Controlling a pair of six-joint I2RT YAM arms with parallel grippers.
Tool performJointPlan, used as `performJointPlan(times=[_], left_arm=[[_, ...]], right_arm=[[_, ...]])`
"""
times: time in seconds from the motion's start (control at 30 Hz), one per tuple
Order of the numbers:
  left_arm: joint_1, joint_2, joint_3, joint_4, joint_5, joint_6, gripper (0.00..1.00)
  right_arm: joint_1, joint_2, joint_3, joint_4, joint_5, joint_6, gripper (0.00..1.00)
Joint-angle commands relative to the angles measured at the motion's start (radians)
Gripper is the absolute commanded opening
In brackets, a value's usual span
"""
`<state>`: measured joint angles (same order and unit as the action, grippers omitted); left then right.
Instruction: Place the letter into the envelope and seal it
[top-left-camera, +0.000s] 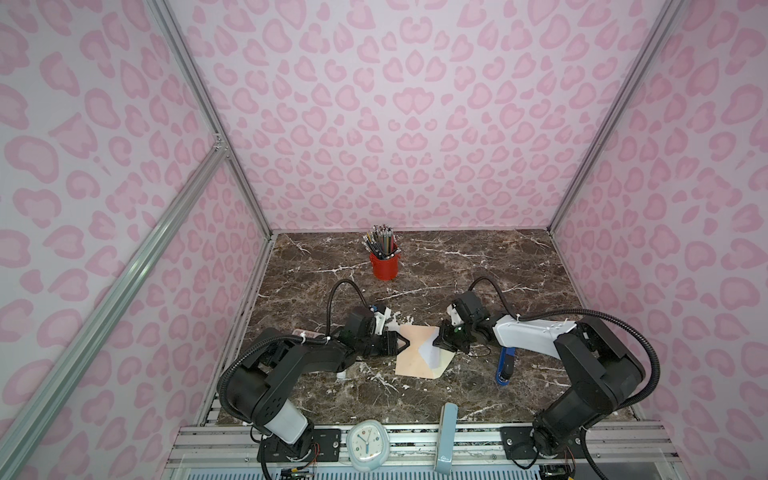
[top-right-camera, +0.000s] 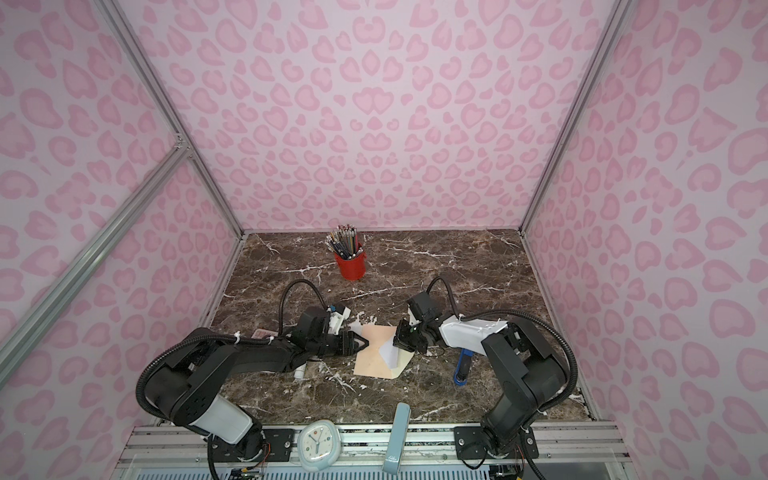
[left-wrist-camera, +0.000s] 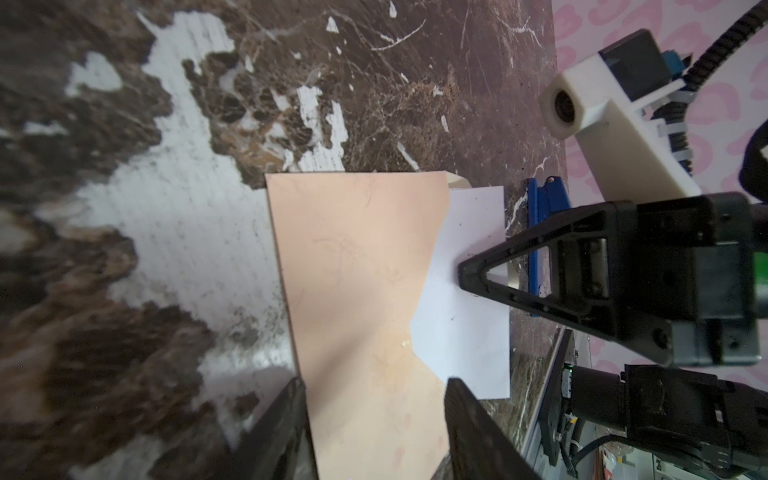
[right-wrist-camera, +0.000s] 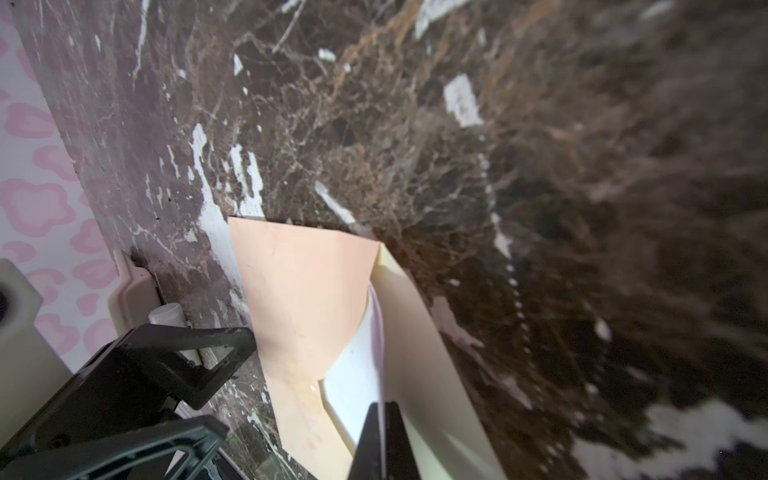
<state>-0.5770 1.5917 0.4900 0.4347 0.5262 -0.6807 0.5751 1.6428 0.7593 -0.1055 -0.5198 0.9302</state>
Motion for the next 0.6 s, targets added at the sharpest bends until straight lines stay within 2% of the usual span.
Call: performJointPlan(times=[0.0, 0.3, 0.57], left_arm=[[0.0, -0.003, -0.002, -0.061, -0.019, -0.006, 0.57], [0.0, -0.016, 0.014, -0.088, -0.04, -0.017, 0.57], [0.02, -0.072, 0.015, -0.113, -0.09, -0.038, 0.57]], right_arm=[[0.005, 0.022, -0.008, 0.087, -0.018, 0.007, 0.0], [0.005, 0.081, 0.037, 0.108, -0.038, -0.016, 0.0], [-0.003, 0.118, 0.148, -0.005, -0.027, -0.107, 0.0]])
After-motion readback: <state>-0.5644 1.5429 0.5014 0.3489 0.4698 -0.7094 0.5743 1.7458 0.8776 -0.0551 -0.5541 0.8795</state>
